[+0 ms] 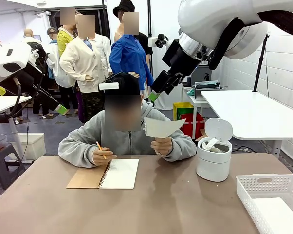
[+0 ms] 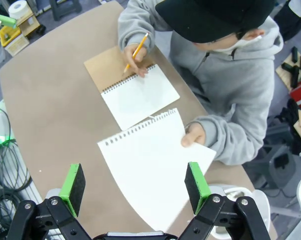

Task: Sort the paper based on its condition.
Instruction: If a person hands you a paper, place it in the Organizing basket , and if it's crumpled, put it in the Trash can.

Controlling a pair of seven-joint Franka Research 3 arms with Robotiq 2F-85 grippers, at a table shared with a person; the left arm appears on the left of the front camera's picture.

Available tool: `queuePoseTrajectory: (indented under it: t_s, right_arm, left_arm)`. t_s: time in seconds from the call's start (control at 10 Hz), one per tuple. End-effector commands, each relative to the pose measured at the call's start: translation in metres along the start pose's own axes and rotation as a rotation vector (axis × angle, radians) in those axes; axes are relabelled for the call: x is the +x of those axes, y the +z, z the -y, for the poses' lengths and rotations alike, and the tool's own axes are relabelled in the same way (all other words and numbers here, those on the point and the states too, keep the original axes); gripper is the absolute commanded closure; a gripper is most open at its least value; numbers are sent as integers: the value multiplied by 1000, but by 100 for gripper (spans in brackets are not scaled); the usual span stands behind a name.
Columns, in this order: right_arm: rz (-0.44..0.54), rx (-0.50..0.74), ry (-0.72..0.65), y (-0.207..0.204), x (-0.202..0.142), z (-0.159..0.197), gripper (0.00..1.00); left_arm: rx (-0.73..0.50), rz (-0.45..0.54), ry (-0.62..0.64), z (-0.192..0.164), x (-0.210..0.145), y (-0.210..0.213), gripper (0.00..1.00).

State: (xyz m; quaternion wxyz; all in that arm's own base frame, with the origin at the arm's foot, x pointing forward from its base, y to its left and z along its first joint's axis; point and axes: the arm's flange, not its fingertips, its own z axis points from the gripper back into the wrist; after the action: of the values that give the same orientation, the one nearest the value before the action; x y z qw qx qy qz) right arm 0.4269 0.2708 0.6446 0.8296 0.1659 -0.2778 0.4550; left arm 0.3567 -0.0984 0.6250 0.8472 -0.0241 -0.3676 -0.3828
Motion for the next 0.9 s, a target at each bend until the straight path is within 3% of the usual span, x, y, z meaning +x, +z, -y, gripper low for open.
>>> queuePoseTrajectory:
  t_s: [0.0, 0.1, 0.3, 0.6, 0.8]
  right_arm:
    - [0, 0, 0, 0, 0, 0, 0]
    - [-70, 22, -114, -7, -6, 9, 0]
    - [-109, 58, -327, -14, -13, 32, 0]
    - [-243, 93, -739, -29, -33, 70, 0]
    - [-245, 85, -952, -36, -53, 98, 0]
  left_arm:
    - [0, 1, 2, -1, -1, 0, 0]
    - [0, 1, 2, -1, -1, 0, 0]
    - [0, 1, 2, -1, -1, 0, 0]
    - [0, 1, 2, -1, -1, 0, 0]
    - [0, 1, 2, -1, -1, 0, 0]
